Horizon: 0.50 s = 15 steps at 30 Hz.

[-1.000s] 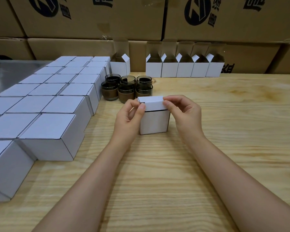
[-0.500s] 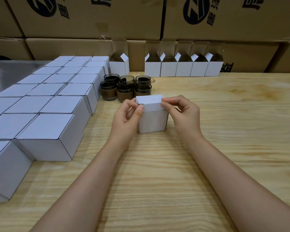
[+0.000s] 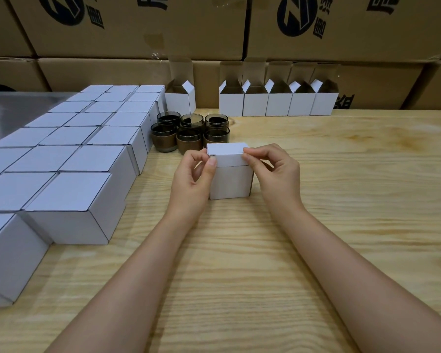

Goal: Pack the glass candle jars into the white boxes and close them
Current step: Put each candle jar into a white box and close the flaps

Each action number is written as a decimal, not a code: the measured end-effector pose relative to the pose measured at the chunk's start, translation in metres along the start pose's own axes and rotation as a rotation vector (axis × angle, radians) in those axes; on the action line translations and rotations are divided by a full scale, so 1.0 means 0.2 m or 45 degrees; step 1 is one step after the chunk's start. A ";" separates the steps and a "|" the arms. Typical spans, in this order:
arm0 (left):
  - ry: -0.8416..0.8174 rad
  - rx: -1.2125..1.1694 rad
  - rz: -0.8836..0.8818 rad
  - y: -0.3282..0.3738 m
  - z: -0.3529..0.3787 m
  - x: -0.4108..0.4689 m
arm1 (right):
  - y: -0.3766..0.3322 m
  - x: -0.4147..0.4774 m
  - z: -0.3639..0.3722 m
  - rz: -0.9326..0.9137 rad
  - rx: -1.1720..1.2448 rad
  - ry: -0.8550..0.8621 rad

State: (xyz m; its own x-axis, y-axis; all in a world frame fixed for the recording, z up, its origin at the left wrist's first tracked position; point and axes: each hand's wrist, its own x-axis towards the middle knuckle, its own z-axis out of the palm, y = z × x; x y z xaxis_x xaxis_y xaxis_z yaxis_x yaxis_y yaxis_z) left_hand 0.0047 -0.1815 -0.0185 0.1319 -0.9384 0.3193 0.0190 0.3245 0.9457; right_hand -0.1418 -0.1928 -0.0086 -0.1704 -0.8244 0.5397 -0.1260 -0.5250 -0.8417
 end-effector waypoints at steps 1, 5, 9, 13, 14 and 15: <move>0.011 0.002 -0.011 0.00 0.00 0.00 | 0.00 0.00 0.00 -0.009 -0.013 0.000; 0.014 0.030 -0.008 0.01 0.01 -0.01 | 0.00 0.00 0.00 -0.054 -0.069 0.014; 0.028 0.048 0.058 -0.01 0.01 0.00 | 0.01 0.00 0.01 -0.064 -0.092 0.039; 0.050 0.074 0.062 0.00 0.01 0.00 | 0.01 0.00 0.01 -0.087 -0.113 0.046; 0.056 0.081 0.060 0.00 0.01 0.00 | 0.01 0.00 0.01 -0.096 -0.117 0.048; 0.059 0.086 0.055 0.00 0.01 0.00 | 0.01 0.00 0.01 -0.105 -0.124 0.049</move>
State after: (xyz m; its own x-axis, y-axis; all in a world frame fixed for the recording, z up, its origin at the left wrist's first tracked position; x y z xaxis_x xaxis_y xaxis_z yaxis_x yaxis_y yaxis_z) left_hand 0.0024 -0.1818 -0.0187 0.1767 -0.9166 0.3585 -0.0545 0.3546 0.9334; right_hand -0.1397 -0.1942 -0.0112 -0.1927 -0.7697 0.6086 -0.2348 -0.5661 -0.7902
